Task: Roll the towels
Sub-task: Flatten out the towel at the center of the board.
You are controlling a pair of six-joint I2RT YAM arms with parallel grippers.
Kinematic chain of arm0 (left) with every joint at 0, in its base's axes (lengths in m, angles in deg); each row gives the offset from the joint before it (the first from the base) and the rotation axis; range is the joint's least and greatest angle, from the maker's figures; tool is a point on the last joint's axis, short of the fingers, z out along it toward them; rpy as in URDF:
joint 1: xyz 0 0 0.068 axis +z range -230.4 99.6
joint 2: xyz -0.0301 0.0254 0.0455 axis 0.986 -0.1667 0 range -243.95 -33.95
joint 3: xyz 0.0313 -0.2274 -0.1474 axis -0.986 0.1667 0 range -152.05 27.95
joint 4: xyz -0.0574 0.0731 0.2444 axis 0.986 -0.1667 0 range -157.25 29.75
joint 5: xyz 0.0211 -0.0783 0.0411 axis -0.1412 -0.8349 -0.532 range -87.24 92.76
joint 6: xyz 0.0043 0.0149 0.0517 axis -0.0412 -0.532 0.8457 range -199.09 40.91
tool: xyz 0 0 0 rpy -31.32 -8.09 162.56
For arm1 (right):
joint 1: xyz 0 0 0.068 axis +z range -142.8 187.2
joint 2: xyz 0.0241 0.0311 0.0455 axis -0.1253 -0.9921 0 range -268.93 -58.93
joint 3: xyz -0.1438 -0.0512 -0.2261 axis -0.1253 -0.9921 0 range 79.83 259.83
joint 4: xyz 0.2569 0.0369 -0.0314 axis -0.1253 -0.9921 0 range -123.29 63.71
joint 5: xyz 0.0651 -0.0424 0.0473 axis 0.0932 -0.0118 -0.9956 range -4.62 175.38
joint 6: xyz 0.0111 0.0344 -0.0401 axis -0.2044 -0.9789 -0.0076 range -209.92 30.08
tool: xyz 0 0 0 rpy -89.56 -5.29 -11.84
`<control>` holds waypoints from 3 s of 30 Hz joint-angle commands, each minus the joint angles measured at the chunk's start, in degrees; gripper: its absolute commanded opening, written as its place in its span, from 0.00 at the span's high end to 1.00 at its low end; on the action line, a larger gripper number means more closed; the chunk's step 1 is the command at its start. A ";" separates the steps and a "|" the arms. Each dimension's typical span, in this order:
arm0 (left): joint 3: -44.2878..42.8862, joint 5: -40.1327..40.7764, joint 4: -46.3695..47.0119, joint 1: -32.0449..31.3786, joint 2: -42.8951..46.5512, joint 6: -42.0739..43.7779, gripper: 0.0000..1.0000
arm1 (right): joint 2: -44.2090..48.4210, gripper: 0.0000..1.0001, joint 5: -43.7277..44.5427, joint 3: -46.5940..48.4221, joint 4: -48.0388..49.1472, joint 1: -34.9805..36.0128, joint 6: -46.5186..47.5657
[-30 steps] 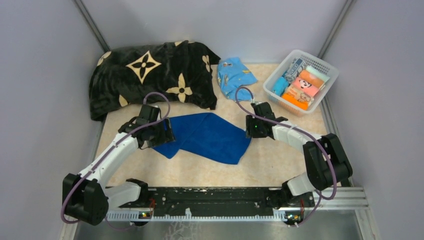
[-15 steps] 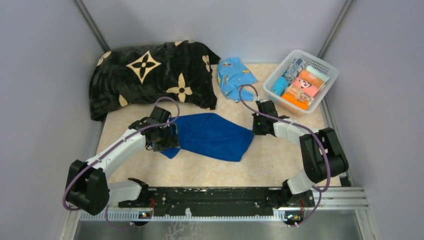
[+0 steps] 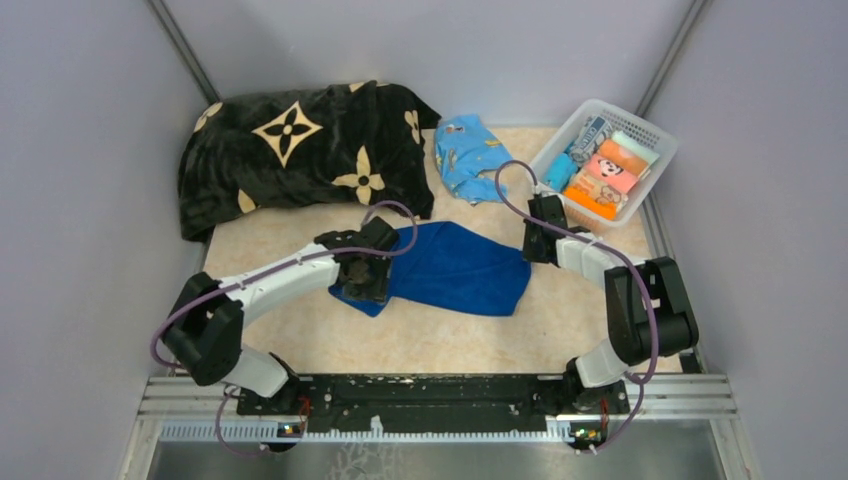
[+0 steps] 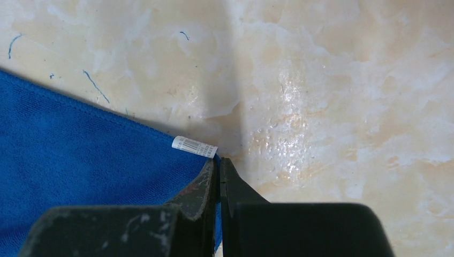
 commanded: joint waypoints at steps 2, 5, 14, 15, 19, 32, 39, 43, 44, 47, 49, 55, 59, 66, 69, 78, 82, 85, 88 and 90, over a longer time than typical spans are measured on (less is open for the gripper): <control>-5.15 3.12 -2.54 -3.93 -7.77 1.38 0.55 | 3.19 1.00 -0.43 0.54 2.34 -0.13 0.40; -5.03 2.24 -2.28 -3.94 -9.09 2.04 0.60 | 4.16 1.00 -0.96 -0.01 2.34 -0.10 0.40; -3.57 -2.94 0.89 -4.02 -11.15 4.03 0.62 | 4.33 1.00 -2.09 -0.52 2.80 -0.11 0.41; -3.46 -3.04 1.06 -4.02 -11.21 3.83 0.62 | 4.38 1.00 -2.17 -0.52 2.77 -0.14 0.40; -2.73 -2.63 1.75 -4.02 -11.92 3.69 0.62 | 4.30 1.00 -2.39 -0.61 2.85 -0.13 0.40; -0.62 -0.26 1.84 -4.55 -19.66 1.58 0.75 | 5.30 1.00 -3.90 -0.18 2.63 -0.14 -0.16; -5.17 6.60 -2.22 -4.26 -13.56 1.25 1.00 | 7.85 1.00 -3.28 2.13 -0.71 -0.10 0.06; -13.35 16.10 -8.45 -1.51 -5.87 2.74 1.00 | 11.84 1.00 -1.14 5.57 -4.29 -0.12 1.67; -15.54 18.13 -9.35 -0.22 -3.59 3.77 1.00 | 13.08 1.00 -0.26 6.76 -5.54 -0.15 1.98; -21.47 22.54 -9.20 4.46 2.49 7.57 1.00 | 16.93 1.00 1.97 11.30 -9.33 -0.12 3.01; -24.84 23.76 -7.69 7.75 6.48 10.40 1.00 | 19.82 1.00 3.08 14.65 -11.64 -0.14 3.76; -31.82 29.44 -4.34 11.96 17.00 15.95 1.00 | 30.10 1.00 4.56 21.72 -16.80 -0.09 6.73; -33.44 32.50 -3.74 12.05 24.42 16.98 1.00 | 38.08 1.00 3.13 24.52 -20.10 -0.12 9.56; -32.56 31.77 -5.80 12.04 37.92 16.17 0.97 | 51.59 1.00 -0.78 27.66 -25.65 -0.10 12.91; -33.06 30.48 -8.12 11.99 40.53 15.39 0.94 | 54.56 1.00 -3.06 28.54 -27.07 -0.10 12.80; -23.30 23.96 -6.75 12.02 31.65 16.46 0.94 | 47.46 1.00 -4.08 20.23 -26.57 -0.10 10.84; -15.41 22.17 2.81 12.56 23.09 22.86 0.97 | 39.08 1.00 0.39 11.57 -16.60 -0.15 11.25; -14.10 20.42 9.16 14.63 12.90 29.00 0.99 | 29.97 1.00 4.98 7.93 -7.63 -0.09 14.77; -16.65 21.22 12.72 16.99 2.55 33.08 1.00 | 20.77 1.00 7.19 7.03 0.99 -0.29 19.01; -20.48 21.30 13.02 18.46 -4.67 34.63 1.00 | 14.93 1.00 7.86 8.01 4.87 -0.42 22.49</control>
